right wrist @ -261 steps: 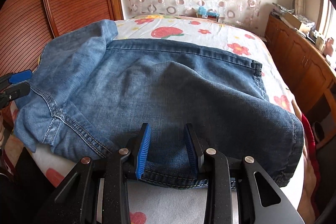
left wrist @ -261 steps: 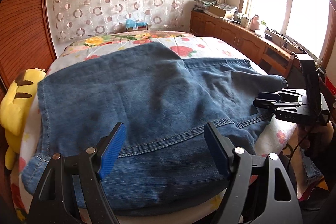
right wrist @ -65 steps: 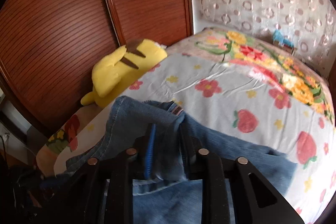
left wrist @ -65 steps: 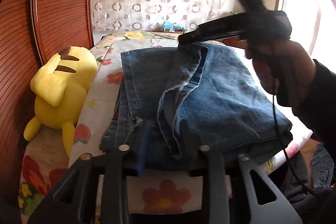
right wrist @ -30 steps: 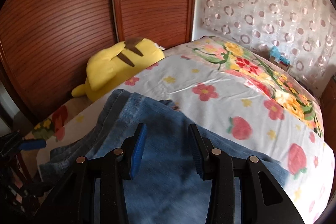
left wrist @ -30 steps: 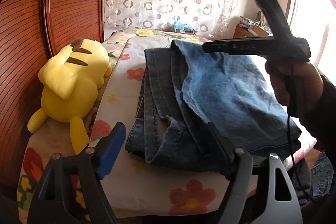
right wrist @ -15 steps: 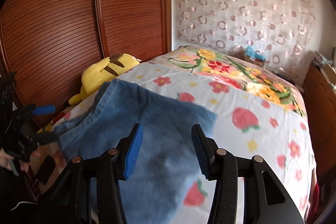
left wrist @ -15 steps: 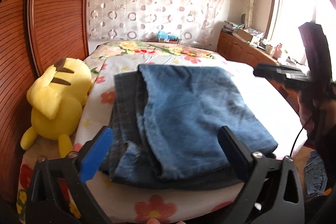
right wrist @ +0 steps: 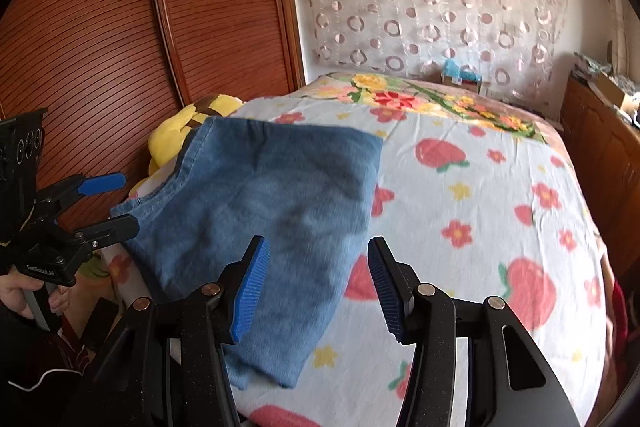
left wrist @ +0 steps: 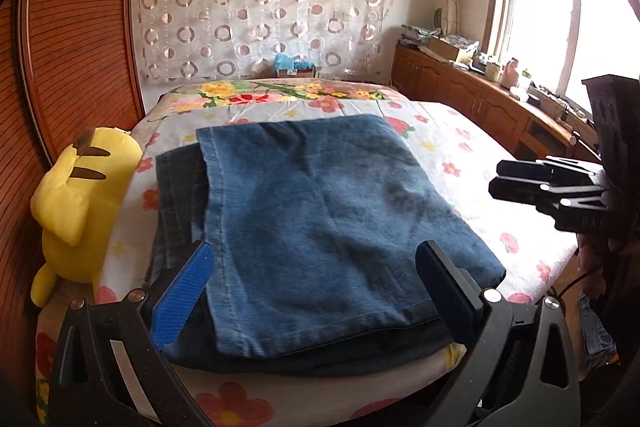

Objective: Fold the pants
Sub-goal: 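Withdraw the open right gripper from the folded jeans stack, then grasp the jeans stack edge with the right gripper and lift it, then fold the lifted jeans half over the stack with the right gripper, then grasp the folded jeans with the left gripper and lift the stack, then carry the jeans toward the yellow plush toy and release with the left gripper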

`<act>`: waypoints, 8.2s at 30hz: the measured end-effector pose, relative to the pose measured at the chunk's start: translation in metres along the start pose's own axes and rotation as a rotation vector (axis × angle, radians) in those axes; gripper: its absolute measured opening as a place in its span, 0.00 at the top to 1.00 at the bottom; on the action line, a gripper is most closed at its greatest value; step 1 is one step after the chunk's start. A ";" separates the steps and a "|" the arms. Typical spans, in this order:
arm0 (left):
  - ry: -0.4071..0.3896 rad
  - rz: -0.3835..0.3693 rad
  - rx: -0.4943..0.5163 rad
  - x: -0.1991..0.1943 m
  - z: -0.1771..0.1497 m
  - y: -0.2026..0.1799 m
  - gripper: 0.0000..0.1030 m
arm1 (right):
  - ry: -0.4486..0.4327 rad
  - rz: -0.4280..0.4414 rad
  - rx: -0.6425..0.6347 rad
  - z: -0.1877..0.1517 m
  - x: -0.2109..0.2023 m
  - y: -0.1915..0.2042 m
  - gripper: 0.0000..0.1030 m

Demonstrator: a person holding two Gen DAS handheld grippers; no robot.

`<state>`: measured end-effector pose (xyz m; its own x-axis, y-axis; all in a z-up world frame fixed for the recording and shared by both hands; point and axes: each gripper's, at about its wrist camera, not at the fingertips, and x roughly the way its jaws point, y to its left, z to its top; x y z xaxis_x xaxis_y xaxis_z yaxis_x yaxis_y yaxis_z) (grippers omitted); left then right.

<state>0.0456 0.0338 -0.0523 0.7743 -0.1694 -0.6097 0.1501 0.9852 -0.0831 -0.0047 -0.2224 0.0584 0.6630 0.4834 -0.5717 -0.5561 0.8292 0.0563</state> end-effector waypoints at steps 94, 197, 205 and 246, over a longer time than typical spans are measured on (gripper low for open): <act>-0.086 0.135 -0.073 -0.059 -0.003 0.069 0.02 | -0.068 0.277 -0.044 0.063 0.055 0.067 0.90; -0.075 0.063 -0.185 -0.002 0.029 0.139 0.75 | -0.063 0.327 -0.126 0.252 0.410 0.056 0.78; -0.050 0.081 -0.133 0.047 0.074 0.164 0.75 | -0.051 0.288 -0.096 0.284 0.459 0.047 0.78; 0.039 0.218 -0.165 0.096 0.081 0.196 0.59 | 0.035 0.129 -0.088 0.264 0.501 0.047 0.68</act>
<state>0.1990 0.2081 -0.0632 0.7528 0.0449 -0.6568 -0.1222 0.9899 -0.0725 0.4334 0.1331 -0.0097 0.5660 0.5726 -0.5931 -0.6783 0.7323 0.0597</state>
